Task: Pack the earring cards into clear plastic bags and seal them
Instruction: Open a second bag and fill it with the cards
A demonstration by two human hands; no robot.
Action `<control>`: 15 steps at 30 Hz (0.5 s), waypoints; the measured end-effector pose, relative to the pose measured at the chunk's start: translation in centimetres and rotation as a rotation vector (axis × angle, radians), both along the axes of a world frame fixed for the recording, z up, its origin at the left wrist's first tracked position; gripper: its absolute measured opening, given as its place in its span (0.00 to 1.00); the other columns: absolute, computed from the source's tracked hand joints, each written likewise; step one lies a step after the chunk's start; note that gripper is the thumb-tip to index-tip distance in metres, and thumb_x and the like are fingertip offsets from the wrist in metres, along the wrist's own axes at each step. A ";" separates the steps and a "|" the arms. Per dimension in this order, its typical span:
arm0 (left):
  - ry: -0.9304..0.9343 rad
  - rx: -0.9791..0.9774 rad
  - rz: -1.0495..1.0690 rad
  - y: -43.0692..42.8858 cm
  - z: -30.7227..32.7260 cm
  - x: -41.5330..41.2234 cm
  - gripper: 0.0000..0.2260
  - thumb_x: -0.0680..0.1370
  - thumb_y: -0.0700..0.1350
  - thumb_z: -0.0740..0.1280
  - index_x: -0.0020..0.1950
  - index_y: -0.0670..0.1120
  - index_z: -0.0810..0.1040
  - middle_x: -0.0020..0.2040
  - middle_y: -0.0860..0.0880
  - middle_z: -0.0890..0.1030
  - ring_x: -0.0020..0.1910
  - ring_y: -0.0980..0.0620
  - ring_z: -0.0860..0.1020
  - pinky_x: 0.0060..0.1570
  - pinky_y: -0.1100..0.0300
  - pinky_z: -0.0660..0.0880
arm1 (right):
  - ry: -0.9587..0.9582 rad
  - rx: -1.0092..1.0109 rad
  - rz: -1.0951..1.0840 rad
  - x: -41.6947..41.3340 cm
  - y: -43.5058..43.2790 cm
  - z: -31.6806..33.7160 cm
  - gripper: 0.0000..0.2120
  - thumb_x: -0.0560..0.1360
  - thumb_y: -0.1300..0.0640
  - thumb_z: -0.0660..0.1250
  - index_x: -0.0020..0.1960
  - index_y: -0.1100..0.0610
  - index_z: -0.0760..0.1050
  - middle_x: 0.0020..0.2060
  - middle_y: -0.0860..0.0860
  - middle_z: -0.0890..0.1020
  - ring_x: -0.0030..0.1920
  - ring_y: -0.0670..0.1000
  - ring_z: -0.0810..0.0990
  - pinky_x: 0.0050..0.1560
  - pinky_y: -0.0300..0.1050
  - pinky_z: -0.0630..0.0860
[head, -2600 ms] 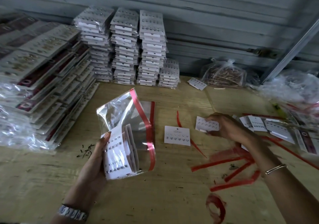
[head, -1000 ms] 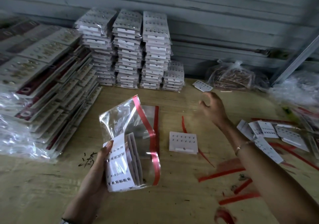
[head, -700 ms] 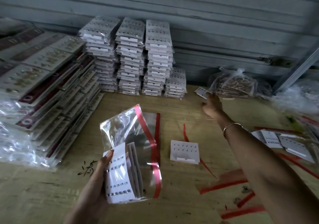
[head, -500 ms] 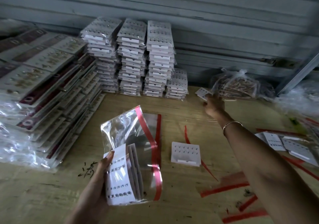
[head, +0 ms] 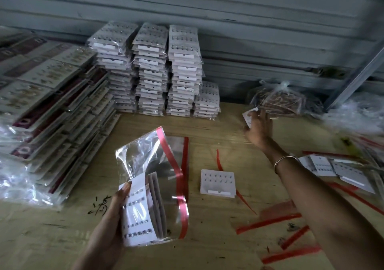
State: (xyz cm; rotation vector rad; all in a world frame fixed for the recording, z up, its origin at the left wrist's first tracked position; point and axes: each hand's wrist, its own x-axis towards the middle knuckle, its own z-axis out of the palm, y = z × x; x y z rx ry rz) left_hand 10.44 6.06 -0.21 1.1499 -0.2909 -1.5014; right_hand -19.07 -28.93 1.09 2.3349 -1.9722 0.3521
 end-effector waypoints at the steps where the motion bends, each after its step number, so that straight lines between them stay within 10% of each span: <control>1: -0.003 0.000 0.003 0.0 0.1 0.0 0.24 0.70 0.64 0.67 0.56 0.48 0.85 0.50 0.38 0.85 0.43 0.38 0.85 0.40 0.42 0.81 | -0.050 0.041 -0.015 -0.2 -0.4 0.2 0.28 0.72 0.55 0.72 0.69 0.60 0.69 0.70 0.62 0.66 0.68 0.64 0.65 0.65 0.53 0.67; 15: 0.025 -0.007 0.038 -0.3 -0.1 0.0 0.22 0.71 0.62 0.66 0.50 0.47 0.87 0.47 0.36 0.85 0.40 0.38 0.85 0.36 0.45 0.82 | -0.182 0.140 -0.159 -0.7 -1.4 1.1 0.40 0.72 0.37 0.70 0.73 0.60 0.63 0.70 0.64 0.67 0.69 0.65 0.66 0.67 0.55 0.68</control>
